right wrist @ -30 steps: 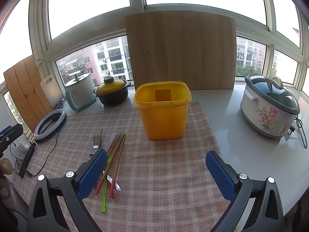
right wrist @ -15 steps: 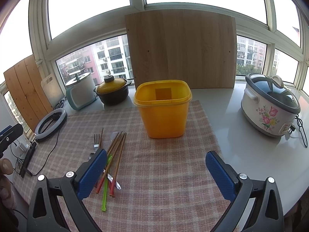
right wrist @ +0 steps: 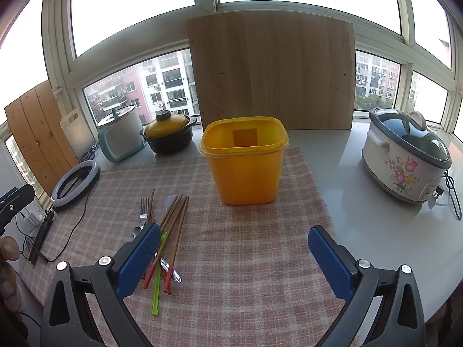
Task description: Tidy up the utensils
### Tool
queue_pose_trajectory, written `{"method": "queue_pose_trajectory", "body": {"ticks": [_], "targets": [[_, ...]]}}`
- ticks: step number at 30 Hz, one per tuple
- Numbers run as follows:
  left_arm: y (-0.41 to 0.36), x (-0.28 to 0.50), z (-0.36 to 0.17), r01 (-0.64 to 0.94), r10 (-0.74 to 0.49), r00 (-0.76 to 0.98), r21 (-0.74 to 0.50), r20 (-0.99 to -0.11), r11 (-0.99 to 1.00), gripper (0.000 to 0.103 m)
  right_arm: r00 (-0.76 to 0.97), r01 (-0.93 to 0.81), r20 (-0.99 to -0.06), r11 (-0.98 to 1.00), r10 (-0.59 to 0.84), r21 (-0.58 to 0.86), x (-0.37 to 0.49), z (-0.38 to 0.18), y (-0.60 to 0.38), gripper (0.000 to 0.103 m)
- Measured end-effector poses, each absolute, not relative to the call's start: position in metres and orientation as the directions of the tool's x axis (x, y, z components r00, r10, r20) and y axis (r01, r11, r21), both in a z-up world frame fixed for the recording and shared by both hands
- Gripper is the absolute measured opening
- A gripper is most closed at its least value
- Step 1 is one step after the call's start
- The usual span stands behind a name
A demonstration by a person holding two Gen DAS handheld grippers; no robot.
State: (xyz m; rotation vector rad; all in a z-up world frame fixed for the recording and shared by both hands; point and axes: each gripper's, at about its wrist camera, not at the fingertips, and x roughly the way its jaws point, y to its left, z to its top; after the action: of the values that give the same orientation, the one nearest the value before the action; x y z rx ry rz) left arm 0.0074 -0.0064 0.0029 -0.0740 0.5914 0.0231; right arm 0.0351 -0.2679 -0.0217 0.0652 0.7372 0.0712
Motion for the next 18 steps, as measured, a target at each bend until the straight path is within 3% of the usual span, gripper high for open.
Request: {"method": "queue_pose_trajectory", "body": {"ticks": [11,18], "targets": [[-0.007,0.009,-0.003,-0.051,0.0,0.819,-0.072,-0.573,0.996,0.102,0.743,-0.041,-0.662,0.994,0.099,0.103,0.043,-0.026,-0.268,0.102],[0.01,0.017,-0.023,-0.06,-0.012,0.792,-0.098,-0.61,0.993,0.102,0.724,-0.115,-0.663,0.981,0.192,0.159,0.052,-0.036,-0.268,0.098]]}}
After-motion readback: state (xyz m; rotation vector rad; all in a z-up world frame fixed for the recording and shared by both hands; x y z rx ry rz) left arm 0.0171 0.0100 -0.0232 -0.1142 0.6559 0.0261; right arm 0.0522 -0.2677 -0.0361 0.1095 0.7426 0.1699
